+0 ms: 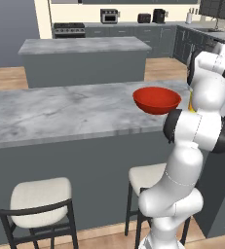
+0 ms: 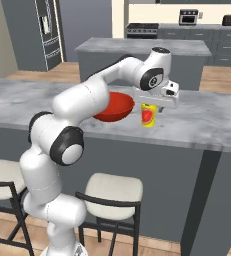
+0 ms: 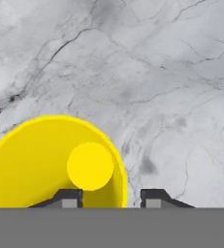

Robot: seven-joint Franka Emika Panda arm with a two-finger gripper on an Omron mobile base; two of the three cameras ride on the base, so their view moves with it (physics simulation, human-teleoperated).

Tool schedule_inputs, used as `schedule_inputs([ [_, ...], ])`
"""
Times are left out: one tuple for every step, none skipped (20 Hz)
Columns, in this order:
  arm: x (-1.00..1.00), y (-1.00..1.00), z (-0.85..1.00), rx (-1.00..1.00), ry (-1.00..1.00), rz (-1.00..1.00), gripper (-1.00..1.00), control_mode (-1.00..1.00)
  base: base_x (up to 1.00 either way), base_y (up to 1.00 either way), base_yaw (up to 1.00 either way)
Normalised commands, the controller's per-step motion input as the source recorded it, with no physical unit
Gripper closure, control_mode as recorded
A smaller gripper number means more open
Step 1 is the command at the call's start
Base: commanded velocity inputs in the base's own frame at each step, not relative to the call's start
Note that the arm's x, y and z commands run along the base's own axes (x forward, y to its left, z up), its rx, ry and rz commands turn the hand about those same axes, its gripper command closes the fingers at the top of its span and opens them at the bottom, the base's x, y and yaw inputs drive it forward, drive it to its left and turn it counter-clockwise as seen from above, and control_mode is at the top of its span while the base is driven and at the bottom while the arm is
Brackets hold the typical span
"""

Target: Place the cup inside the bowl on the dining table and move the bowl to any counter.

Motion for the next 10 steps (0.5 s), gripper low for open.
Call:
schedule_inputs([
  [0.00,0.00,0.00,0.00,0.00,0.00,1.00,-1.00,0.00,0.00,0.00],
  [0.00,0.00,0.00,0.00,0.00,0.00,1.00,-1.00,0.00,0.00,0.00],
  [0.00,0.00,0.00,0.00,0.00,0.00,1.00,-1.00,0.00,0.00,0.00],
  [0.00,0.00,0.00,0.00,0.00,0.00,1.00,-1.00,0.00,0.00,0.00],
  [-0.04,0.00,0.01,0.00,0.00,0.00,1.00,-1.00,0.00,0.00,0.00],
  [-0.05,0.00,0.08,0.00,0.00,0.00,1.00,-1.00,0.00,0.00,0.00],
  [-0.04,0.00,0.12,0.00,0.00,0.00,1.00,-1.00,0.00,0.00,0.00],
  [-0.08,0.00,0.18,0.00,0.00,0.00,1.00,-1.00,0.00,0.00,0.00],
  [-0.09,0.01,0.19,0.00,-0.01,0.00,1.00,-1.00,0.00,0.00,0.00],
  [-0.07,0.01,0.25,0.00,-0.01,0.00,1.00,-1.00,0.00,0.00,0.00],
])
